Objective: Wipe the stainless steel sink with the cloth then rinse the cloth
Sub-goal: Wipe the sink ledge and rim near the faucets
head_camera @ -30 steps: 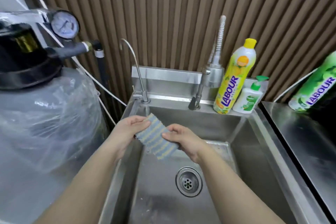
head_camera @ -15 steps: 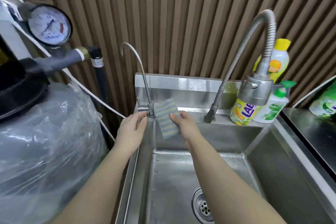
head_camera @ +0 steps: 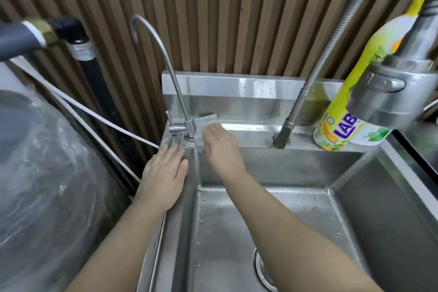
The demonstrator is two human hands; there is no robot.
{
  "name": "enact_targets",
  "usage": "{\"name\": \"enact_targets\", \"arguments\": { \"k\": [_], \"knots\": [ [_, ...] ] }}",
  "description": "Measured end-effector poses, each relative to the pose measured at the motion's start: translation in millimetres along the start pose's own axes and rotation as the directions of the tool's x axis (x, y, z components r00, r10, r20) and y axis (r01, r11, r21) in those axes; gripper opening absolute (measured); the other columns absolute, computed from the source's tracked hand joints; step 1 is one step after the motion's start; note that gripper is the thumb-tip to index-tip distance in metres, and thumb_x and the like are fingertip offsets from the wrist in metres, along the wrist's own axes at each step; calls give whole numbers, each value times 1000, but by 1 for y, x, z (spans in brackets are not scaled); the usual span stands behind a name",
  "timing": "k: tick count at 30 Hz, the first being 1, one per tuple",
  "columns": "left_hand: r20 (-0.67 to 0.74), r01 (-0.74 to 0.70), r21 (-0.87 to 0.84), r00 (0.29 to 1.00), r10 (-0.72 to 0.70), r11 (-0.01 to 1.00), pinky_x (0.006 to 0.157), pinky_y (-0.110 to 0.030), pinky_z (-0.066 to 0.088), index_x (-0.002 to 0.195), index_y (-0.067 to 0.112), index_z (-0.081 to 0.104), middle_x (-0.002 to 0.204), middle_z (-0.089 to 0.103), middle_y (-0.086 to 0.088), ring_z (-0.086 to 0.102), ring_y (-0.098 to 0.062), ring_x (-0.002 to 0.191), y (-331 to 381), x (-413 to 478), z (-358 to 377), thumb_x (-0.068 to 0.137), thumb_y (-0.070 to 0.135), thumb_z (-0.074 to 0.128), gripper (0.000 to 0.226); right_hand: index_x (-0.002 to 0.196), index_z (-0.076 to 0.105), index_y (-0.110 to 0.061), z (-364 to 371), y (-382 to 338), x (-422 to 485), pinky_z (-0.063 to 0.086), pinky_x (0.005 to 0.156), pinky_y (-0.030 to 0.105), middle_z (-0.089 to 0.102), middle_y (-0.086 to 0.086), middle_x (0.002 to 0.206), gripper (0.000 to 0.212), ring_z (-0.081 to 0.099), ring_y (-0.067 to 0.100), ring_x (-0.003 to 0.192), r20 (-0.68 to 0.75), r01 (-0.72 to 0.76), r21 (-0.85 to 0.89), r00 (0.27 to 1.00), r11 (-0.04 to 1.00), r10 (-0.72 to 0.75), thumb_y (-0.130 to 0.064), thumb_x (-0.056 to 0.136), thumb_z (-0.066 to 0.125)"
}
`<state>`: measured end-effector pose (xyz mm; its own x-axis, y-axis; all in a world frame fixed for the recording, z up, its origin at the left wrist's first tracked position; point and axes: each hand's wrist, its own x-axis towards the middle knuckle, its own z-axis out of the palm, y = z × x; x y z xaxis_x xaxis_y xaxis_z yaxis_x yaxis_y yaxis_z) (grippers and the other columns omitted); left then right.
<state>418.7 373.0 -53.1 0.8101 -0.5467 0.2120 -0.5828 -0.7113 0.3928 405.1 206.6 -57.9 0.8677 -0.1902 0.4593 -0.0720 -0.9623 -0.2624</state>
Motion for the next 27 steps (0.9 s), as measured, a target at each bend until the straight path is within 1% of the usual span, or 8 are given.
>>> {"name": "enact_targets", "arguments": {
  "k": [7, 9, 12, 14, 18, 22, 24, 27],
  "knots": [
    [18, 6, 63, 1000, -7, 998, 112, -39, 20, 133, 8, 48, 145, 41, -10, 24, -27, 141, 2, 1, 2, 84, 49, 9, 75, 131, 52, -4, -7, 29, -21, 34, 104, 51, 50, 15, 139, 61, 41, 32, 132, 8, -293, -244, 953, 924, 304, -27, 86, 16],
    [36, -12, 128, 999, 7, 992, 110, -45, 27, 131, 7, 51, 142, 45, -12, 27, -31, 139, 2, 1, 5, 87, 46, 13, 70, 145, 31, -11, -1, 8, -14, 16, 113, 48, 29, 13, 153, 67, 17, 31, 143, 166, -228, -180, 952, 957, 258, -33, 88, 2],
    [50, -10, 194, 999, 1, 981, 110, -45, 26, 132, 7, 49, 144, 42, -12, 25, -31, 140, 4, 0, 6, 86, 48, 12, 72, 149, 18, -23, 6, -4, -13, 10, 114, 45, 15, 6, 158, 57, 3, 26, 146, 211, -108, -119, 969, 987, 132, -38, 96, 4],
    [56, -1, 181, 998, -9, 983, 111, -42, 21, 135, 10, 46, 148, 36, -9, 21, -28, 142, 7, -1, 5, 84, 50, 7, 76, 149, 16, -26, -1, 16, -20, 8, 115, 43, 10, 3, 159, 51, 0, 23, 146, 237, -130, -134, 958, 982, 159, -39, 100, 10],
    [65, 23, 155, 997, -33, 988, 114, -37, 10, 141, 17, 37, 154, 25, 0, 8, -20, 144, 10, -1, 2, 79, 55, -3, 82, 144, 33, -17, -13, 35, -29, 18, 113, 53, 25, 10, 154, 57, 17, 30, 143, 19, -412, -289, 900, 864, 436, -40, 96, 12],
    [79, 58, 114, 995, -67, 992, 114, -31, 2, 144, 21, 30, 155, 18, 7, 0, -13, 144, 11, -2, 1, 78, 57, -4, 82, 148, -1, -19, 1, 6, -11, -11, 114, 52, -10, 3, 158, 53, -18, 26, 143, 215, -187, -331, 940, 925, 267, -37, 99, 4],
    [68, 56, 91, 996, -62, 994, 114, -33, 5, 142, 20, 34, 154, 21, 5, 4, -15, 144, 10, -2, 1, 77, 58, -4, 85, 150, 5, -21, -6, 17, -15, -2, 116, 47, 1, 0, 159, 53, -9, 24, 145, 240, -123, -280, 951, 952, 194, -37, 99, 6],
    [57, 48, 91, 997, -54, 995, 114, -36, 8, 140, 18, 38, 153, 25, 2, 8, -18, 144, 10, -2, 1, 77, 58, -1, 84, 149, 16, -22, -17, 51, -39, 1, 112, 38, 20, -2, 157, 63, 4, 23, 146, 66, -316, -285, 935, 905, 347, -42, 92, 0]
  ]
}}
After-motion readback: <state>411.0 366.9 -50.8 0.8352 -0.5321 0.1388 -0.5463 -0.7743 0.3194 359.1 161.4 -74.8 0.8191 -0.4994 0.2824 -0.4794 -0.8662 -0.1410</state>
